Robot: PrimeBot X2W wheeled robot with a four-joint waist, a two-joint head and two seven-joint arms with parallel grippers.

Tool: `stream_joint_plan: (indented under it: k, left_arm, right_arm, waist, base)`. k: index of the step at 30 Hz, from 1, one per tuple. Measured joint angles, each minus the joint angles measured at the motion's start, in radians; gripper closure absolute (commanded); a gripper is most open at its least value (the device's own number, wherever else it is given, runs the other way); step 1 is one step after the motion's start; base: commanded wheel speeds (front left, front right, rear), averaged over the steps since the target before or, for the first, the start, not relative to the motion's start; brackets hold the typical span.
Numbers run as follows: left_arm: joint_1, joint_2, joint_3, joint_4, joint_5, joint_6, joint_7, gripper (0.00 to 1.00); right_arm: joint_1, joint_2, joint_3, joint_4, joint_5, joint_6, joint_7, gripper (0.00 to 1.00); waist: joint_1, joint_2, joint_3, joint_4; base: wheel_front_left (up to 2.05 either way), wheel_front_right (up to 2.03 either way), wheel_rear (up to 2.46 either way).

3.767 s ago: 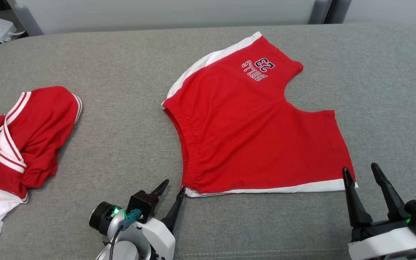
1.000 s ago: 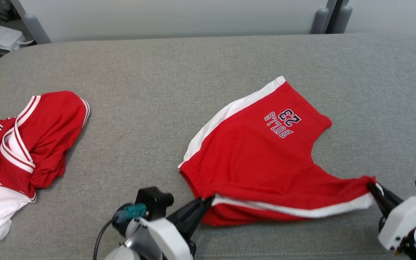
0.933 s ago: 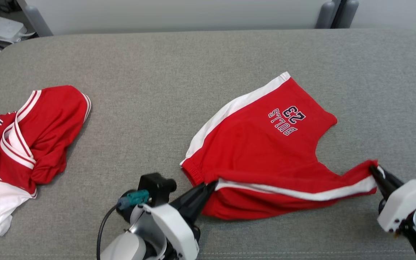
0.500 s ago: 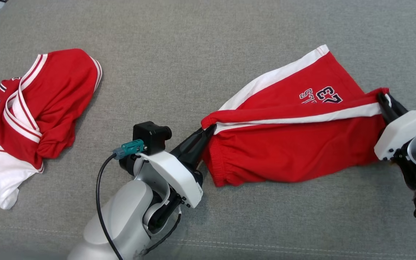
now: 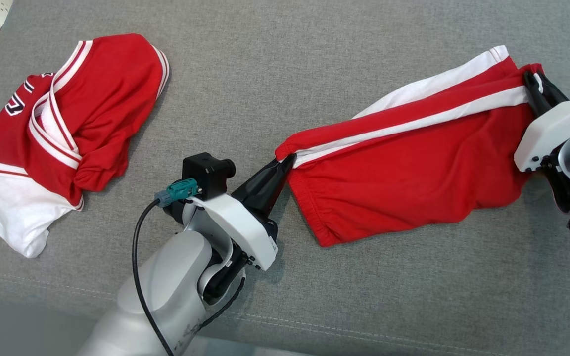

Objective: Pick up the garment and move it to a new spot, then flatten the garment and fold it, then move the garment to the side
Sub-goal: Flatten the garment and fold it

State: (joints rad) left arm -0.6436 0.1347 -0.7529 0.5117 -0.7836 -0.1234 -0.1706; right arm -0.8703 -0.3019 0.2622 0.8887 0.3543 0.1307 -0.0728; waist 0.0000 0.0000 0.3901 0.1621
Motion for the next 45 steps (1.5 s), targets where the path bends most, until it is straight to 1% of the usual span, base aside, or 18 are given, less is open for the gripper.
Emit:
stream_joint_plan:
  k: [10, 11, 12, 13, 14, 15, 16, 19, 21, 22, 23, 24, 28, 35, 41, 45]
  left_arm:
    - [-0.069, -0.030, -0.042, 0.081, 0.007, 0.000, -0.038, 1.00]
    - [-0.071, -0.031, -0.045, 0.089, 0.007, 0.000, -0.043, 1.00]
    - [-0.075, -0.033, -0.048, 0.097, 0.007, 0.000, -0.046, 1.00]
    - [-0.079, -0.034, -0.052, 0.105, 0.007, 0.000, -0.047, 1.00]
    - [-0.081, -0.037, -0.053, 0.112, 0.007, 0.000, -0.052, 0.76]
    - [-0.082, -0.040, -0.053, 0.120, 0.007, 0.000, -0.057, 0.15]
    - [-0.084, -0.042, -0.052, 0.127, 0.007, 0.000, -0.061, 0.00]
    - [-0.088, -0.048, -0.039, 0.148, 0.010, 0.001, -0.071, 0.00]
    - [-0.091, -0.049, -0.023, 0.158, 0.020, 0.012, -0.077, 0.00]
    - [-0.091, -0.049, -0.014, 0.160, 0.026, 0.019, -0.078, 0.00]
    - [-0.092, -0.050, 0.013, 0.157, 0.049, 0.044, -0.078, 0.00]
    - [-0.091, -0.049, 0.028, 0.148, 0.061, 0.054, -0.078, 0.00]
    - [-0.067, -0.046, 0.108, 0.077, 0.116, 0.091, -0.083, 0.00]
    - [0.095, -0.041, 0.263, -0.078, 0.236, 0.144, -0.086, 0.00]
    - [0.230, -0.053, 0.394, -0.198, 0.337, 0.159, -0.086, 0.00]
    - [0.317, -0.067, 0.458, -0.257, 0.396, 0.158, -0.086, 0.00]
  right_arm:
    - [-0.124, 0.007, 0.077, 0.152, 0.026, 0.000, -0.072, 1.00]
    - [-0.133, 0.009, 0.084, 0.165, 0.028, 0.000, -0.073, 0.93]
    - [-0.141, 0.011, 0.092, 0.176, 0.033, 0.000, -0.079, 0.63]
    - [-0.148, 0.012, 0.100, 0.188, 0.039, 0.000, -0.082, 0.25]
    - [-0.154, 0.013, 0.104, 0.199, 0.045, 0.000, -0.089, 0.00]
    - [-0.159, 0.013, 0.109, 0.206, 0.050, 0.000, -0.097, 0.00]
    - [-0.165, 0.013, 0.114, 0.215, 0.053, 0.000, -0.106, 0.00]
    - [-0.175, 0.016, 0.120, 0.231, 0.076, 0.000, -0.133, 0.00]
    - [-0.177, 0.019, 0.126, 0.229, 0.086, 0.000, -0.152, 0.00]
    - [-0.177, 0.021, 0.128, 0.225, 0.090, 0.000, -0.159, 0.00]
    - [-0.177, 0.022, 0.136, 0.201, 0.097, 0.000, -0.168, 0.00]
    - [-0.176, 0.022, 0.141, 0.186, 0.097, 0.000, -0.174, 0.00]
    - [-0.137, 0.015, 0.126, 0.058, 0.090, 0.000, -0.176, 0.00]
    - [0.058, 0.021, 0.041, -0.152, 0.031, 0.000, -0.176, 0.00]
    - [0.204, 0.052, -0.053, -0.311, -0.009, 0.000, -0.177, 0.00]
    - [0.307, 0.077, -0.103, -0.376, -0.028, 0.000, -0.177, 0.00]
  waist:
    - [0.0000, -0.0001, 0.028, 0.030]
    - [0.0000, 0.0000, 0.029, 0.030]
    - [0.0000, 0.0000, 0.031, 0.030]
    - [0.0000, 0.0000, 0.032, 0.031]
    - [0.0000, 0.0000, 0.032, 0.031]
    - [0.0000, 0.0000, 0.032, 0.031]
    - [0.0000, 0.0000, 0.032, 0.031]
    - [0.0000, 0.0000, 0.028, 0.029]
    - [0.0000, 0.0000, 0.023, 0.027]
    - [0.0000, 0.0000, 0.020, 0.025]
    - [0.0000, 0.0000, 0.013, 0.021]
    - [0.0000, 0.0000, 0.009, 0.018]
    - [0.0000, 0.0000, -0.009, 0.008]
    - [0.0000, 0.0000, -0.058, -0.014]
    - [0.0000, 0.0000, -0.103, -0.039]
    - [0.0000, 0.0000, -0.136, -0.055]
  base:
    - [0.00, 0.00, 0.00]
    - [0.00, 0.00, 0.00]
    - [0.00, 0.00, 0.00]
    - [0.00, 0.00, 0.00]
    - [0.00, 0.00, 0.00]
    - [0.00, 0.00, 0.00]
    - [0.00, 0.00, 0.00]
    - [0.00, 0.00, 0.00]
    - [0.00, 0.00, 0.00]
    - [0.00, 0.00, 0.00]
    - [0.00, 0.00, 0.00]
    - [0.00, 0.00, 0.00]
    - [0.00, 0.00, 0.00]
    - [0.00, 0.00, 0.00]
    - [0.00, 0.00, 0.00]
    - [0.00, 0.00, 0.00]
